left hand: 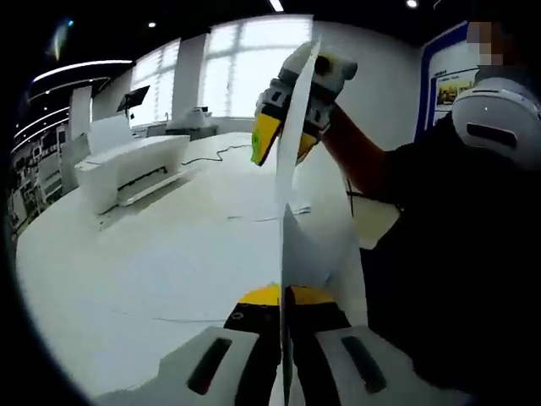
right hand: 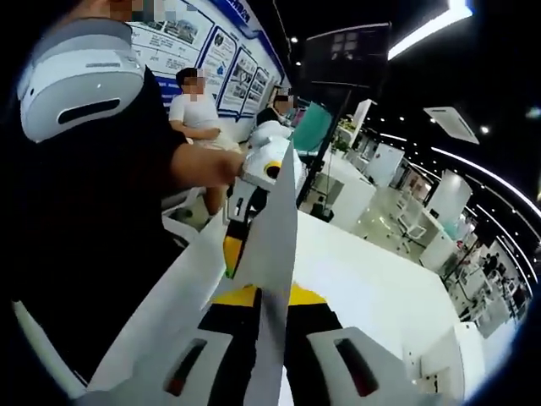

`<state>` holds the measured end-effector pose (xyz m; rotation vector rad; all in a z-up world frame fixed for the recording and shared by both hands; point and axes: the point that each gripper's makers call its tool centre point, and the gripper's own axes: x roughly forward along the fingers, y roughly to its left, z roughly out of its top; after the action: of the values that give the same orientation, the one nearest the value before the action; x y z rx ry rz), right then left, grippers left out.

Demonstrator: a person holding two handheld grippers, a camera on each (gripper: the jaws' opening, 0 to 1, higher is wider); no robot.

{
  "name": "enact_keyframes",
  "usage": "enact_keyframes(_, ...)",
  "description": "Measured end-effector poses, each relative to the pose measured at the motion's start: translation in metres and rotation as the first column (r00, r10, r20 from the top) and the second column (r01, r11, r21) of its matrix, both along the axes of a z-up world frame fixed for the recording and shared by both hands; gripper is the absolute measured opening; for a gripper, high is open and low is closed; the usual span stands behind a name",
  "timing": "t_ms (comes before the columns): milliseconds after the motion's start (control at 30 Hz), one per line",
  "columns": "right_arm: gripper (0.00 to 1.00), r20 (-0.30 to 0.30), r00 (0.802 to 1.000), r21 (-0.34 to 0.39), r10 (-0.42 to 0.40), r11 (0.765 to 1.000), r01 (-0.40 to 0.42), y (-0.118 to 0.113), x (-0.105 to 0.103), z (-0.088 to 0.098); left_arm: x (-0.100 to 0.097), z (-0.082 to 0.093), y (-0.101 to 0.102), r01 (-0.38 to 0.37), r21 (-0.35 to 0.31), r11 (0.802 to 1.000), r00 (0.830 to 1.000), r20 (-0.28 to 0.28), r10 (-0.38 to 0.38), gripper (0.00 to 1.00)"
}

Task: Organize the stack of printing papers by aligning and flattening the scattered papers on the table

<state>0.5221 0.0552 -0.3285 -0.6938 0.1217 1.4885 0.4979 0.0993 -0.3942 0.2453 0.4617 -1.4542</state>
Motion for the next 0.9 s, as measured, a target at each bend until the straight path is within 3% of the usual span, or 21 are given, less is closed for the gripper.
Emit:
enact_keyframes(367,0.09,0.020,0.999,0.024,-0.040,0.999,0.040,-0.007,0.009,0.003,0.000,-0.007,0.006,-0.037,0.006,0.999,0.998,-0.045,0.037,0.06)
enact_keyframes(900,0.13,0.062,0.986,0.099,-0.157,0.984,0.150,-0.034,0.029,0.025,0.008,-0.014,0.016,-0.130,-0.022,0.991,0.986,-0.112,0.126,0.06)
